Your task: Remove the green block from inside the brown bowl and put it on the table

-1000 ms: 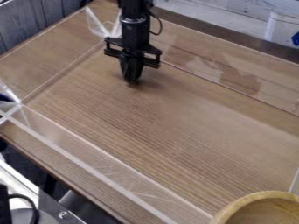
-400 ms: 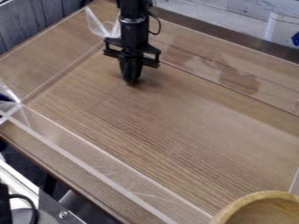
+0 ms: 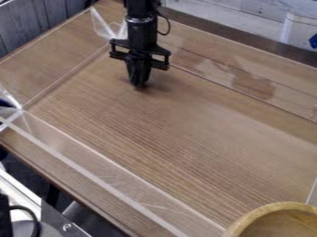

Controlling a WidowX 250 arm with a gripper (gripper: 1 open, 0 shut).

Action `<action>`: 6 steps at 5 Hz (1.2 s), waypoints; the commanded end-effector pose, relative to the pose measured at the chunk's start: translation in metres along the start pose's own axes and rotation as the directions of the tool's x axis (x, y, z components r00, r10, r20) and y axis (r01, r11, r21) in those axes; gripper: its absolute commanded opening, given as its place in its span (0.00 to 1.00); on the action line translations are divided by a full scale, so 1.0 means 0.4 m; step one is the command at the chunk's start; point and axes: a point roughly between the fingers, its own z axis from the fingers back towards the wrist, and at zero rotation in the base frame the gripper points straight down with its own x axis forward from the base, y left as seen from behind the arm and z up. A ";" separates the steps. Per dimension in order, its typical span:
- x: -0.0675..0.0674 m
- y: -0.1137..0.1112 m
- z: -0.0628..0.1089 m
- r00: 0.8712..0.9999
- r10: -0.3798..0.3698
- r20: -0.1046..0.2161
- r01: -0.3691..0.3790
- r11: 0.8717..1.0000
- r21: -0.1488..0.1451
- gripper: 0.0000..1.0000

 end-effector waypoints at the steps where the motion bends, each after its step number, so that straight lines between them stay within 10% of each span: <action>1: 0.025 0.016 0.060 0.997 0.015 0.079 -0.016 1.000 0.008 0.00; 2: 0.027 0.020 0.057 0.997 0.017 0.075 -0.018 1.000 0.011 1.00; 4: 0.025 0.026 0.076 0.997 0.025 0.078 -0.025 1.000 0.004 1.00; 6: 0.002 0.042 0.251 0.984 0.033 0.175 -0.025 0.998 -0.051 1.00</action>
